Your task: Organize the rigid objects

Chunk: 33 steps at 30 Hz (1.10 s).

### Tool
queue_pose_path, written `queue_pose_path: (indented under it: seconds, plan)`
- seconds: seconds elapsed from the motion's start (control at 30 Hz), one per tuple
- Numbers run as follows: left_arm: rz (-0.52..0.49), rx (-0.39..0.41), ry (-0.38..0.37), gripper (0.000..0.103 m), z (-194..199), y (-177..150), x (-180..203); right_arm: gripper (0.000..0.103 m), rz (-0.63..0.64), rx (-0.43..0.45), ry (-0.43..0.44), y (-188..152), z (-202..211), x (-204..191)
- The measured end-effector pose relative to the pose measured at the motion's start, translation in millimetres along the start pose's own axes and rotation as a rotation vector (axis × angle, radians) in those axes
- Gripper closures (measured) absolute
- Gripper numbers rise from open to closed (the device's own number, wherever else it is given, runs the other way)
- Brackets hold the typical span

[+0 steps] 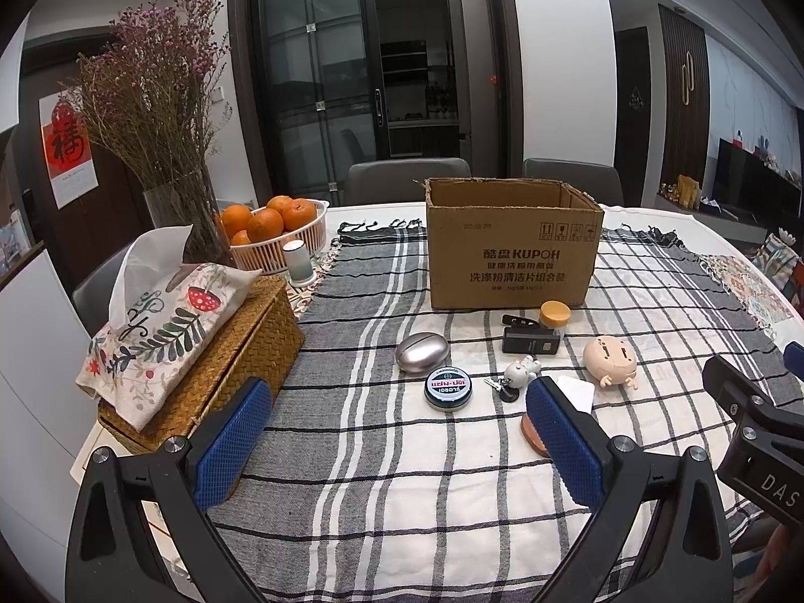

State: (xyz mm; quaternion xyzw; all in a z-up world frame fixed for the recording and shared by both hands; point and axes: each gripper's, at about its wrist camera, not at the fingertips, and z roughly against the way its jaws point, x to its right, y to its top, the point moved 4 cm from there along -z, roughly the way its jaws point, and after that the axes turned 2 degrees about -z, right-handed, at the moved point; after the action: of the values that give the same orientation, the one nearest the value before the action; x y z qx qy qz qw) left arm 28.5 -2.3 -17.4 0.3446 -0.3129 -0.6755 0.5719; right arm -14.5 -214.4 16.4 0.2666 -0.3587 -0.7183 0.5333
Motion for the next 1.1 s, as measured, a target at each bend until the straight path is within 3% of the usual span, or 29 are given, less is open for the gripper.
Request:
queue_pose_path:
  seconds: [0.6, 1.1]
  plan:
    - [-0.017, -0.085, -0.035, 0.000, -38, -9, 9, 0.000, -0.009, -0.068, 0.031, -11, -35, 0]
    - [-0.001, -0.159, -0.035, 0.001, -96, -9, 15, 0.002, -0.024, -0.142, 0.067, -6, -97, -6]
